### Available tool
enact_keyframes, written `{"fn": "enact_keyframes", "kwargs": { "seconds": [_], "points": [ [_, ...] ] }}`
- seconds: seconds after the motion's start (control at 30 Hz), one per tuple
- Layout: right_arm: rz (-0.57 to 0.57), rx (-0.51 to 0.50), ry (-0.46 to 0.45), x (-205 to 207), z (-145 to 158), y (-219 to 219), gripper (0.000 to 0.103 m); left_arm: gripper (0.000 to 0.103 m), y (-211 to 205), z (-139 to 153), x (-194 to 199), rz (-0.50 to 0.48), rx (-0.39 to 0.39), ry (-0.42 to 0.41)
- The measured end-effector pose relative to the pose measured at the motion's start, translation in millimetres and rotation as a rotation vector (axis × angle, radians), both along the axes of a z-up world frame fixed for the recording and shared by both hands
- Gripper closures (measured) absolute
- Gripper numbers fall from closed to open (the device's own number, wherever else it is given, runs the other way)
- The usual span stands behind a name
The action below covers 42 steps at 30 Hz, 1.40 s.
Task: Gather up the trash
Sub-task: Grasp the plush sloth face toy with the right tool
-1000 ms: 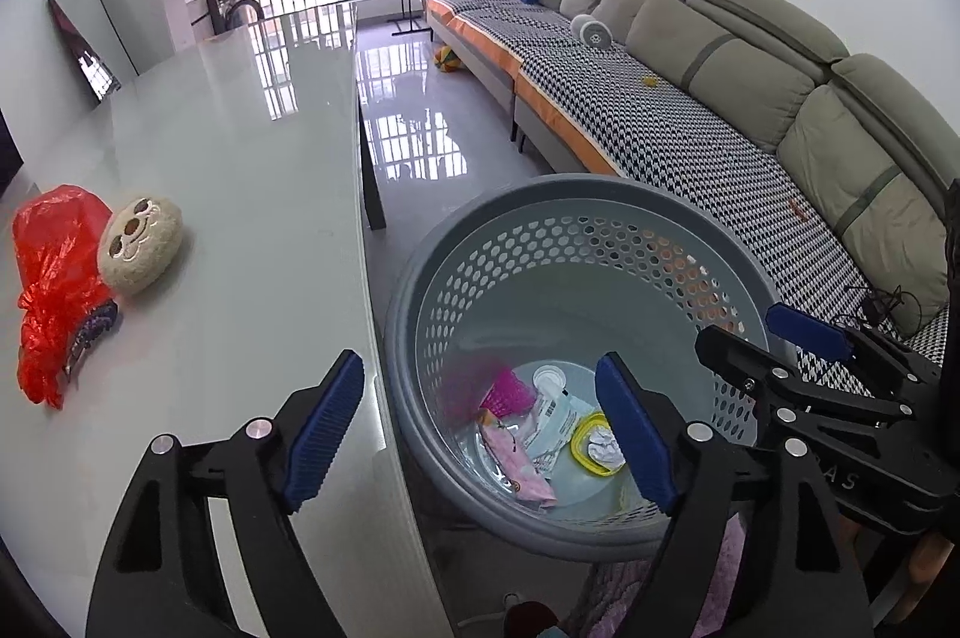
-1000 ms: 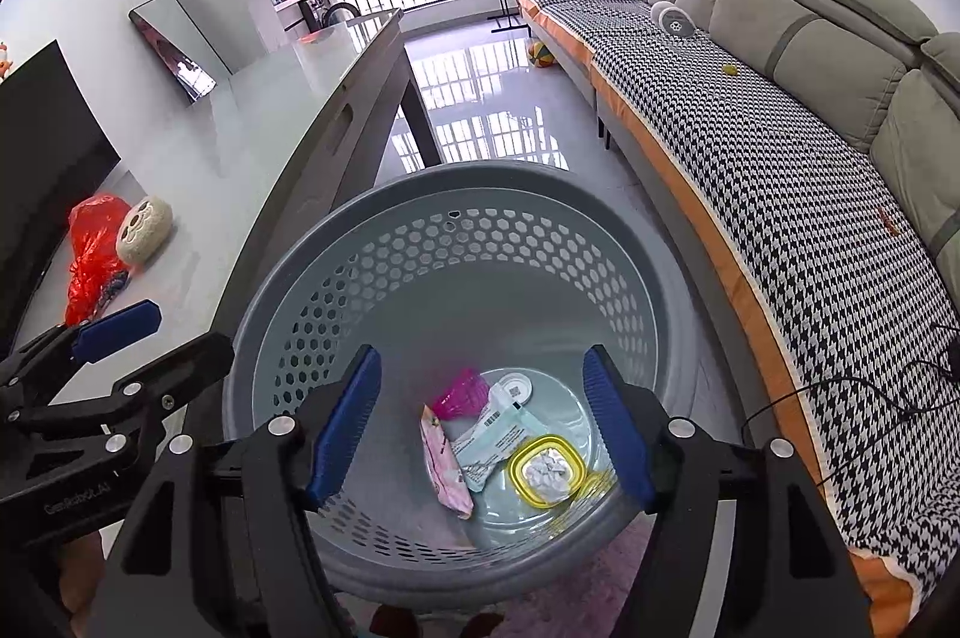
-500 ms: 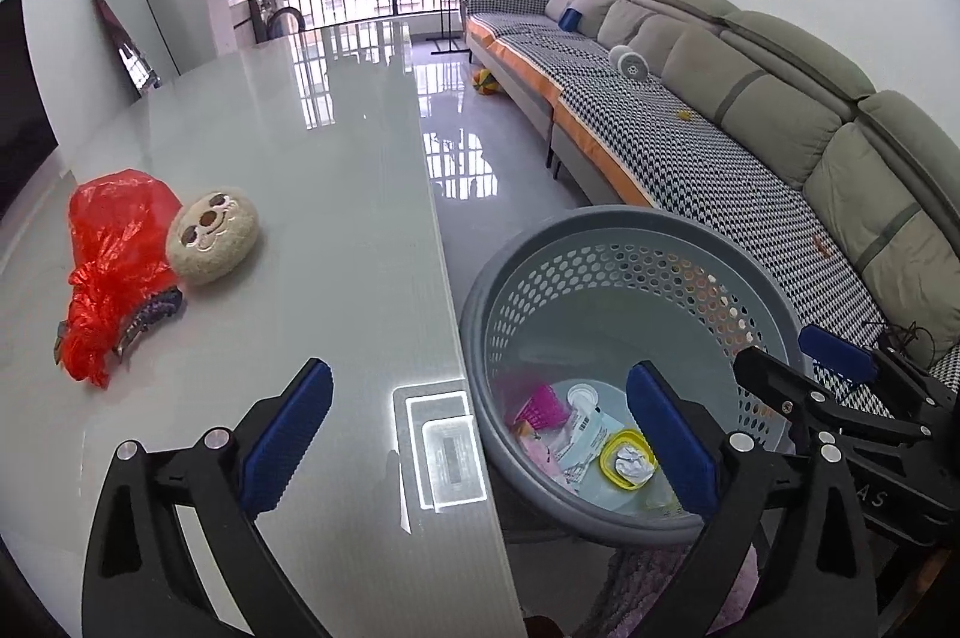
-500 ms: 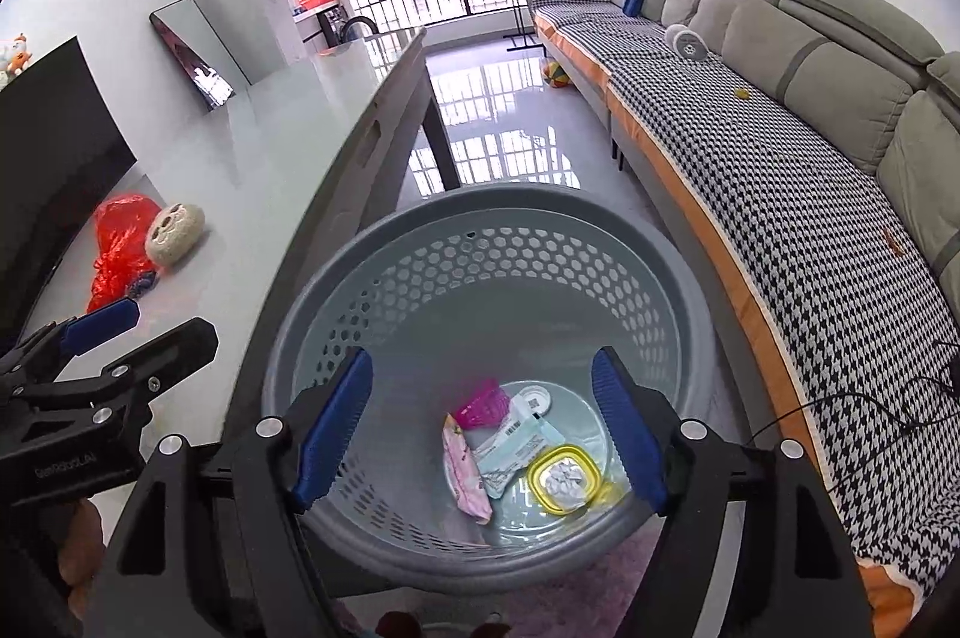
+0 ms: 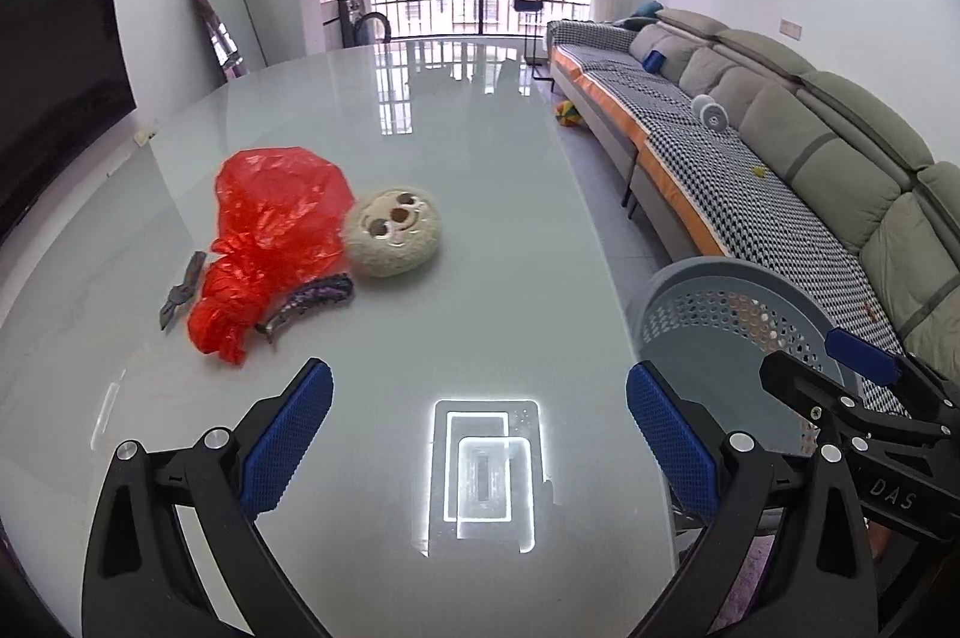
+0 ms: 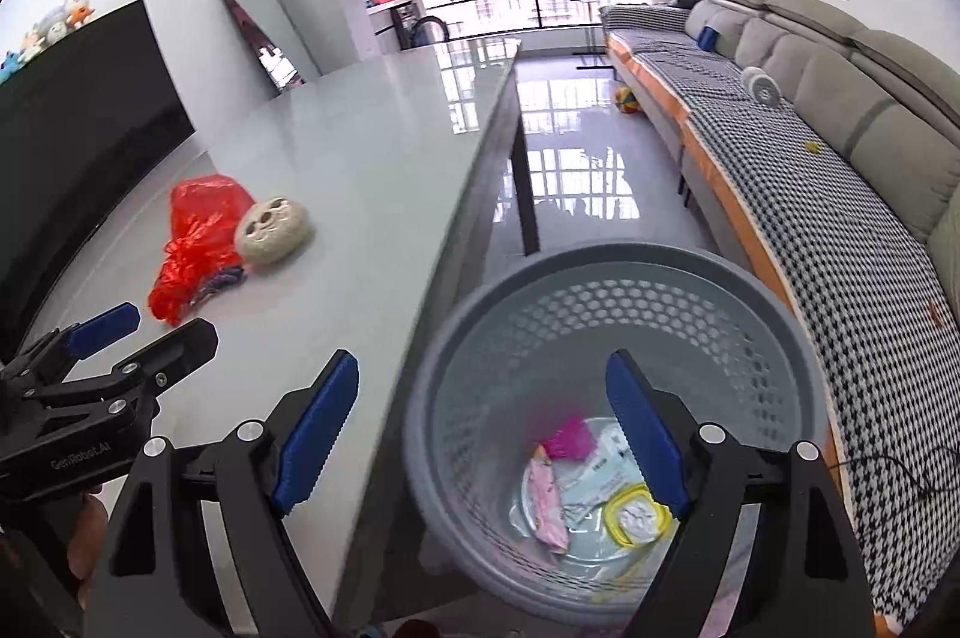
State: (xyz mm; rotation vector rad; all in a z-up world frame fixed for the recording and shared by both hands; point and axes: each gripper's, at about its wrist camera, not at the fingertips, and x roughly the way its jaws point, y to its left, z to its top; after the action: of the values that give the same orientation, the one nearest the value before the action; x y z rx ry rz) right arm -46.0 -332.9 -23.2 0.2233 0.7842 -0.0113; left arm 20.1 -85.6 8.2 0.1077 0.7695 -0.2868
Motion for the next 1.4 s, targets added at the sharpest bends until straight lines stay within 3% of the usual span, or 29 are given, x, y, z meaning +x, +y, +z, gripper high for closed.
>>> {"fn": "enact_keyframes", "kwargs": {
  "seconds": [0.4,0.83,1.4],
  "points": [
    [0.175,-0.021,0.033,64.6,5.7,88.2,0.022,0.006,86.3,-8.2,29.2,0.172,0.028,0.020],
    [0.273,-0.097,0.074,130.6,-7.1,156.1,0.022,0.006,166.9,-20.2,63.6,0.312,0.021,0.035],
    [0.239,-0.133,0.127,213.8,-36.2,187.8,0.022,0.006,188.0,-30.6,82.0,0.311,-0.002,0.048]
  ]
}}
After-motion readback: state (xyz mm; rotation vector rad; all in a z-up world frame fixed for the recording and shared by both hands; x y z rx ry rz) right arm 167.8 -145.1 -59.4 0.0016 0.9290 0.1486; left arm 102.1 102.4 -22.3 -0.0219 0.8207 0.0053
